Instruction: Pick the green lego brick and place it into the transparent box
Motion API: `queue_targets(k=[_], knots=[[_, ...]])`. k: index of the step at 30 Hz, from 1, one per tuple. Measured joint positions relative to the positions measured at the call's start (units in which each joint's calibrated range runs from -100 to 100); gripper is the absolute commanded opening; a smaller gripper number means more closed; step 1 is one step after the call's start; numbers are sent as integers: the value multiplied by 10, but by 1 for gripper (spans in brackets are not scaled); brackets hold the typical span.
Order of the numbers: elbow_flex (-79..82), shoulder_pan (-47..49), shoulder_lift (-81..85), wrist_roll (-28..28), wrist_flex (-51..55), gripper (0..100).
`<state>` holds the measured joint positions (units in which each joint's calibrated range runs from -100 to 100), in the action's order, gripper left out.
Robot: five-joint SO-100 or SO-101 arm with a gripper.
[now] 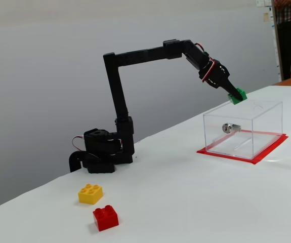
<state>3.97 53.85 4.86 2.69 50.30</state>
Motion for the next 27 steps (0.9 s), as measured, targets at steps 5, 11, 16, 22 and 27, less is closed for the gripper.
queue_targets(k=[5, 11, 16, 22, 27], knots=[[0, 16, 0, 0, 0, 35], [0, 17, 0, 0, 0, 36], [0, 17, 0, 0, 0, 36], [0, 17, 0, 0, 0, 35], [0, 17, 0, 0, 0, 19]])
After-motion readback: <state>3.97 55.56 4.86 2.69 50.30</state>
